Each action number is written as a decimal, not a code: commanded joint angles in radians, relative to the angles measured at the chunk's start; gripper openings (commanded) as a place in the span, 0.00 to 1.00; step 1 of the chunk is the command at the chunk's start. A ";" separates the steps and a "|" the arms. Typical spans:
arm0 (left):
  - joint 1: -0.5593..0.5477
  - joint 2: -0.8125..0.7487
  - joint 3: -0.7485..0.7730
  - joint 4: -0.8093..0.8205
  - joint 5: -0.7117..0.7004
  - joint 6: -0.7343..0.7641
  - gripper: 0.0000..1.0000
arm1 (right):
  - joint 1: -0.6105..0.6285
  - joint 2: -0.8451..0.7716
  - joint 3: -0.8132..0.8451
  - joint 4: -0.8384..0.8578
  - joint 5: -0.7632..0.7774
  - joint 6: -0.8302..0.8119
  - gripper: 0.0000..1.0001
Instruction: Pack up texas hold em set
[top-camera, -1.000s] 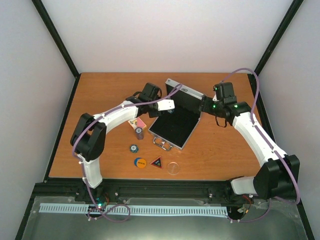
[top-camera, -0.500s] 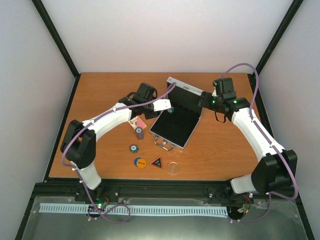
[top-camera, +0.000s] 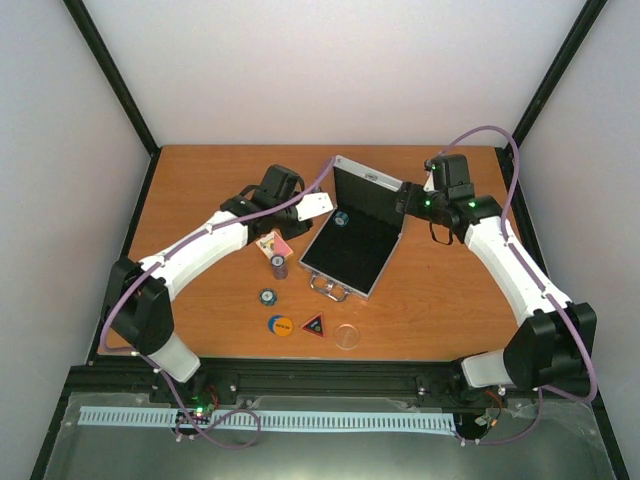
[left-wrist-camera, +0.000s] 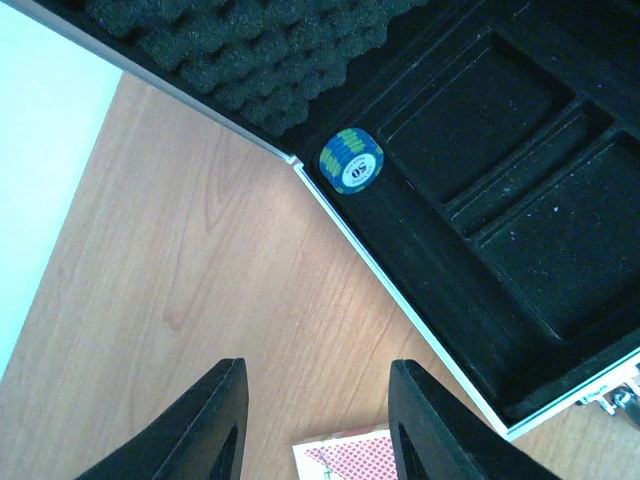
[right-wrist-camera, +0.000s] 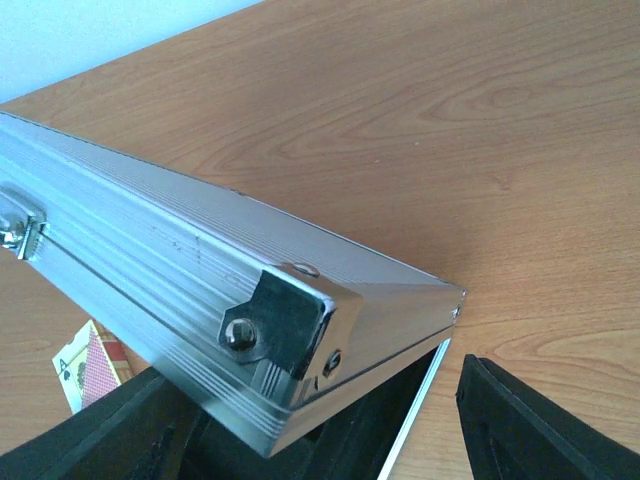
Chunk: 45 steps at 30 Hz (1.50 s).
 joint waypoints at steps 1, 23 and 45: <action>0.009 -0.045 -0.017 -0.015 -0.008 -0.059 0.41 | -0.007 -0.051 -0.017 0.011 -0.014 -0.015 0.74; 0.009 -0.103 0.006 -0.111 0.006 -0.128 0.43 | -0.007 -0.012 -0.001 0.021 -0.012 -0.015 0.75; 0.009 -0.362 -0.163 -0.165 0.016 -0.321 0.49 | -0.008 -0.004 0.014 0.010 -0.053 -0.063 0.78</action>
